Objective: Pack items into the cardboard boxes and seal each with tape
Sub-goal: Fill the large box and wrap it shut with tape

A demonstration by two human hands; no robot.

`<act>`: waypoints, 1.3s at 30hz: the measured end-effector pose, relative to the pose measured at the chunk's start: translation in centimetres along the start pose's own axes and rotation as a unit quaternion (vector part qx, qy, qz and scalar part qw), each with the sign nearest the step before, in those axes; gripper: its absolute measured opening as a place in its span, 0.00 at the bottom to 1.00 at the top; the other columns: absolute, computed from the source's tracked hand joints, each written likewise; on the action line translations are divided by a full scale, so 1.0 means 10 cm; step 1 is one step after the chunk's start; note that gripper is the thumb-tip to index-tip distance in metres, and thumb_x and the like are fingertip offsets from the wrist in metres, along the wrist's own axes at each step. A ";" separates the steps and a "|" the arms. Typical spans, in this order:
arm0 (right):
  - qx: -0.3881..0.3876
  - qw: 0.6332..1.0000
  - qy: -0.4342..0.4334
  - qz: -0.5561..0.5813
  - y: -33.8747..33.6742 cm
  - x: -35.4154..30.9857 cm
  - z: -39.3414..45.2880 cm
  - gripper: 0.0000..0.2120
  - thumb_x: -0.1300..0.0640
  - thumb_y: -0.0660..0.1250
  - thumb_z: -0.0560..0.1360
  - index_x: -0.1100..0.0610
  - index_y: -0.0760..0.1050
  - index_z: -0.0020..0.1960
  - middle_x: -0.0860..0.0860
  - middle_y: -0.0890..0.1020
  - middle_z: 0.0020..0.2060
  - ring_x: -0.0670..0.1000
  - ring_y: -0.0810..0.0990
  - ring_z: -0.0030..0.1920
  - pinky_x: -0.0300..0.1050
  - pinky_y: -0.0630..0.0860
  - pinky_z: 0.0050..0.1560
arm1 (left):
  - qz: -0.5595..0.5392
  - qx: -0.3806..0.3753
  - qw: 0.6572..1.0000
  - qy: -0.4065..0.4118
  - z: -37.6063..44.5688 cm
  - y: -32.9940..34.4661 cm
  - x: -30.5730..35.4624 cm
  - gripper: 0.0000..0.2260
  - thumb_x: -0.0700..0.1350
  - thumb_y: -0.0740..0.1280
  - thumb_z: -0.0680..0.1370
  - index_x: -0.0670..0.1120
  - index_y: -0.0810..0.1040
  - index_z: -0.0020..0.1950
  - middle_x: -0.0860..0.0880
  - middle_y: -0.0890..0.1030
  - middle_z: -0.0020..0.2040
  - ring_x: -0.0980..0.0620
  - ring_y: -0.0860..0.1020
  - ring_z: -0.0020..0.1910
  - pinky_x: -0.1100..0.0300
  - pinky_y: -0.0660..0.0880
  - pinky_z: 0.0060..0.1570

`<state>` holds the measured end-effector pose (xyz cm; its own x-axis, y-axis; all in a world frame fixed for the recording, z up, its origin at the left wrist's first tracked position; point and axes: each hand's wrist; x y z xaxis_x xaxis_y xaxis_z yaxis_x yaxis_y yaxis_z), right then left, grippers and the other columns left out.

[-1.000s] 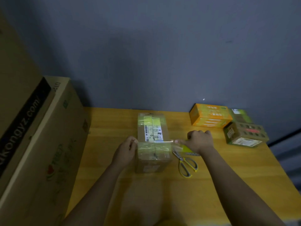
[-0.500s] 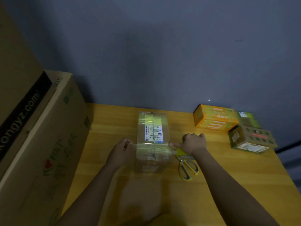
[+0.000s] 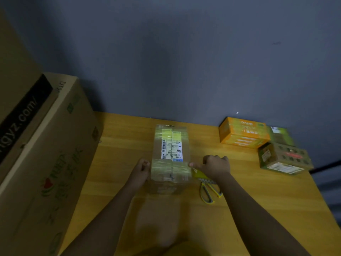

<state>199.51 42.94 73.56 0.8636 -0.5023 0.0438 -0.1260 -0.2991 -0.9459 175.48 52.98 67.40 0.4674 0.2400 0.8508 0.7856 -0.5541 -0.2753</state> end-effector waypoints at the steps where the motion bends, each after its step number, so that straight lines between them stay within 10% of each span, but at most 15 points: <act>1: 0.000 1.000 -0.003 0.001 0.00 0.00 0.00 0.34 0.25 0.54 0.70 0.55 0.77 0.43 0.50 0.76 0.34 0.53 0.79 0.45 0.52 0.64 0.61 | 0.009 -0.003 1.000 -0.005 0.03 0.03 -0.02 0.08 0.46 0.53 0.84 0.49 0.67 0.46 0.46 0.72 0.39 0.49 0.70 0.33 0.58 0.66 0.34; 5: 0.001 1.000 -0.007 0.007 0.02 0.01 0.00 0.33 0.25 0.55 0.71 0.55 0.77 0.43 0.51 0.78 0.36 0.54 0.79 0.47 0.52 0.64 0.60 | 0.056 -0.004 0.997 -0.054 0.08 0.06 -0.09 0.06 0.53 0.54 0.83 0.61 0.68 0.57 0.44 0.74 0.58 0.44 0.76 0.51 0.54 0.72 0.49; 9: -0.003 1.000 -0.006 0.024 0.05 0.01 0.00 0.32 0.25 0.54 0.71 0.55 0.76 0.41 0.51 0.80 0.37 0.54 0.80 0.47 0.51 0.64 0.59 | 0.147 -0.010 0.983 -0.112 0.06 0.01 -0.04 0.24 0.54 0.57 0.82 0.55 0.54 0.76 0.41 0.62 0.72 0.38 0.64 0.69 0.49 0.66 0.63; 15: -0.010 0.999 0.006 0.040 0.02 0.00 -0.01 0.32 0.24 0.55 0.70 0.54 0.73 0.39 0.49 0.75 0.34 0.53 0.79 0.46 0.53 0.64 0.63 | 0.208 0.140 0.963 0.098 -0.11 0.11 0.45 0.20 0.41 0.60 0.80 0.48 0.64 0.72 0.45 0.65 0.70 0.44 0.63 0.68 0.52 0.69 0.60; 21: -0.026 0.997 0.028 0.070 0.04 -0.06 -0.06 0.32 0.24 0.54 0.70 0.53 0.70 0.35 0.49 0.76 0.35 0.53 0.79 0.46 0.55 0.63 0.64 | 0.262 -0.028 0.964 0.038 -0.08 0.40 0.49 0.37 0.64 0.52 0.79 0.51 0.34 0.78 0.46 0.30 0.76 0.43 0.36 0.77 0.46 0.54 0.73; 25: -0.035 0.994 0.045 0.093 0.03 -0.17 -0.12 0.33 0.22 0.53 0.69 0.53 0.69 0.33 0.49 0.76 0.34 0.52 0.78 0.43 0.56 0.63 0.64 | 0.378 -0.030 0.922 0.078 0.02 0.27 0.46 0.40 0.69 0.52 0.76 0.53 0.34 0.77 0.46 0.29 0.76 0.42 0.40 0.77 0.45 0.61 0.70; 29: -0.006 0.991 0.035 0.131 0.13 -0.29 -0.17 0.34 0.23 0.52 0.70 0.53 0.77 0.42 0.50 0.82 0.43 0.52 0.79 0.49 0.54 0.63 0.63 | 0.428 -0.042 0.894 0.129 0.17 0.05 0.50 0.33 0.67 0.48 0.78 0.59 0.35 0.77 0.50 0.27 0.75 0.46 0.31 0.75 0.42 0.38 0.72; 31: -0.031 0.972 0.016 0.234 0.32 -0.26 -0.21 0.29 0.30 0.57 0.74 0.53 0.79 0.56 0.49 0.82 0.52 0.51 0.77 0.58 0.53 0.62 0.66 | 0.465 -0.009 0.874 0.139 0.16 0.06 0.51 0.30 0.66 0.48 0.80 0.60 0.40 0.78 0.48 0.34 0.77 0.46 0.35 0.76 0.44 0.32 0.70; 35: -0.015 0.849 0.009 0.528 0.71 -0.10 -0.30 0.08 0.50 0.71 0.75 0.54 0.83 0.44 0.52 0.84 0.48 0.50 0.79 0.57 0.51 0.72 0.57 | 0.561 0.119 0.803 0.160 -0.02 0.34 0.60 0.20 0.56 0.54 0.82 0.56 0.61 0.74 0.44 0.63 0.70 0.43 0.63 0.68 0.47 0.63 0.63; 39: 0.009 0.792 0.054 0.609 0.80 -0.04 -0.36 0.10 0.52 0.71 0.74 0.54 0.82 0.36 0.52 0.82 0.36 0.48 0.79 0.43 0.49 0.72 0.46 | 0.497 -0.014 0.864 0.083 -0.10 0.52 0.62 0.43 0.72 0.55 0.73 0.51 0.43 0.79 0.43 0.42 0.78 0.37 0.41 0.76 0.36 0.49 0.71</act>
<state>196.35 37.82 67.17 0.0615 -0.4757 -0.8775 -0.8249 0.4708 -0.3130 182.12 50.82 71.70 0.8388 -0.4820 0.2531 0.0184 -0.4396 -0.8980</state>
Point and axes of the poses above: each hand's wrist, its own z-axis towards the middle knuckle, its own y-axis out of the palm, x = y × z
